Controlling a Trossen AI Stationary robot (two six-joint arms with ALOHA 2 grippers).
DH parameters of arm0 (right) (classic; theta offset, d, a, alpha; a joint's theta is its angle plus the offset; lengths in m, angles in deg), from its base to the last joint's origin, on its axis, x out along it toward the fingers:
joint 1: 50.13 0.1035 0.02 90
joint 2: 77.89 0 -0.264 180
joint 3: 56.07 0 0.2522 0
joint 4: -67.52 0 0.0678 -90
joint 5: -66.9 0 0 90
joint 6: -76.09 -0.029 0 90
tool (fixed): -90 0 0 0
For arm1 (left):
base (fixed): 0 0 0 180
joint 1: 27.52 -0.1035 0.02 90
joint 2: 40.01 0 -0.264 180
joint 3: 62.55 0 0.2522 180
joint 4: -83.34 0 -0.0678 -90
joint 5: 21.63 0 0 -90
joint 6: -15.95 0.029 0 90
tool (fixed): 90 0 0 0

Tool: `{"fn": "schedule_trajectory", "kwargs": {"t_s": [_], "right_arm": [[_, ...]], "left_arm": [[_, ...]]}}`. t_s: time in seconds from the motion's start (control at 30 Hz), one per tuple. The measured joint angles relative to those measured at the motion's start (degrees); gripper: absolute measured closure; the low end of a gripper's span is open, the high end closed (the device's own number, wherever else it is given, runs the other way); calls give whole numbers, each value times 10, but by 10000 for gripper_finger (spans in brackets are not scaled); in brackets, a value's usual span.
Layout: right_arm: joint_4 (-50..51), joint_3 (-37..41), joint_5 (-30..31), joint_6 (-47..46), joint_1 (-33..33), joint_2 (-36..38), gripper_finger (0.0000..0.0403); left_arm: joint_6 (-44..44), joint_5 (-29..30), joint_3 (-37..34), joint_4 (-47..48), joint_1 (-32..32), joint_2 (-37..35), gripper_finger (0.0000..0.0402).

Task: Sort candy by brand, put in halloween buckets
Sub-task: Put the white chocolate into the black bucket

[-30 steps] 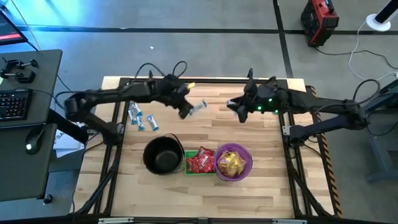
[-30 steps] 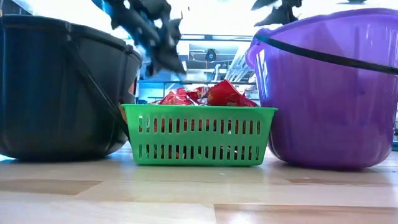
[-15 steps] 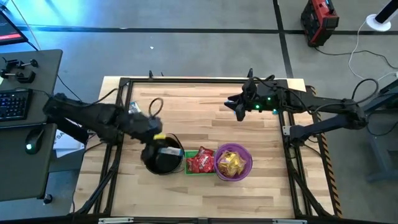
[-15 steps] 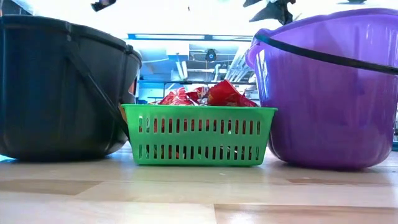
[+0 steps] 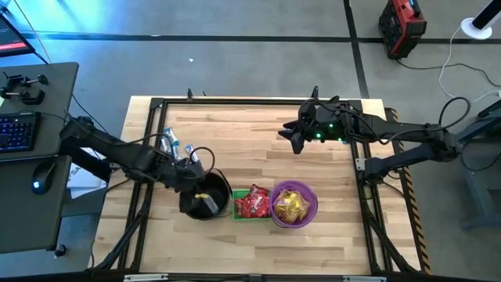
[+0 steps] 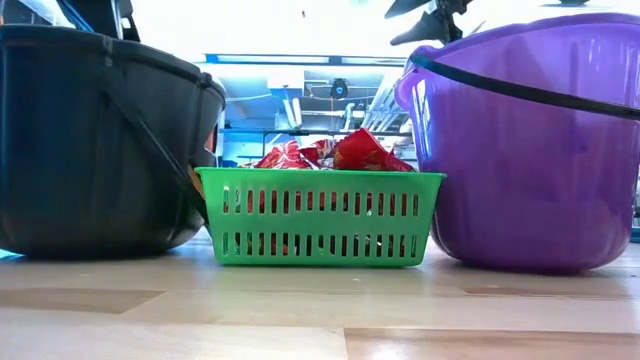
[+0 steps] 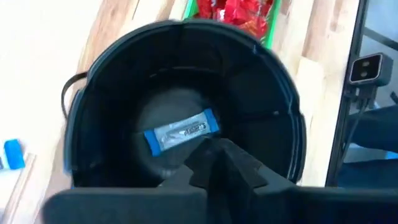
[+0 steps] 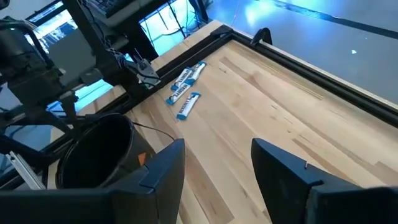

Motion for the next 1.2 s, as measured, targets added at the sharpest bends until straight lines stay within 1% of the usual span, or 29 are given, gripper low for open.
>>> {"fn": "schedule_trajectory", "kwargs": {"t_s": [0.03,0.1,0.17,0.2,0.3,0.37,0.5,0.63,0.77,0.9,1.0,1.2], "right_arm": [[3,0,1,-5,-2,0,224],[25,0,7,-47,-14,0,224],[67,0,9,-99,-38,-5,224],[90,0,3,-108,-51,-12,224],[153,0,-18,-83,-97,-51,224],[180,0,-28,-57,-136,-91,224],[199,0,-15,14,-212,-190,224],[210,1,-22,52,-252,-281,224],[186,1,-38,91,-262,-329,224],[181,1,-42,105,-260,-355,216],[170,1,-41,96,-258,-368,198],[141,1,-36,76,-256,-370,160]], "left_arm": [[3,-7,0,-4,-5,1,375],[6,-25,0,-2,-18,-1,353],[16,-30,10,9,-34,-9,328],[25,-28,19,8,-42,-17,314],[51,8,49,6,-74,-46,276],[56,37,68,1,-99,-63,257],[47,96,105,-8,-142,-98,229],[15,145,115,-17,-157,-126,216],[-8,176,115,-22,-158,-140,213],[-9,186,115,-22,-158,-132,213],[-4,187,115,-22,-157,-123,213],[1,187,115,-22,-157,-109,213]]}}
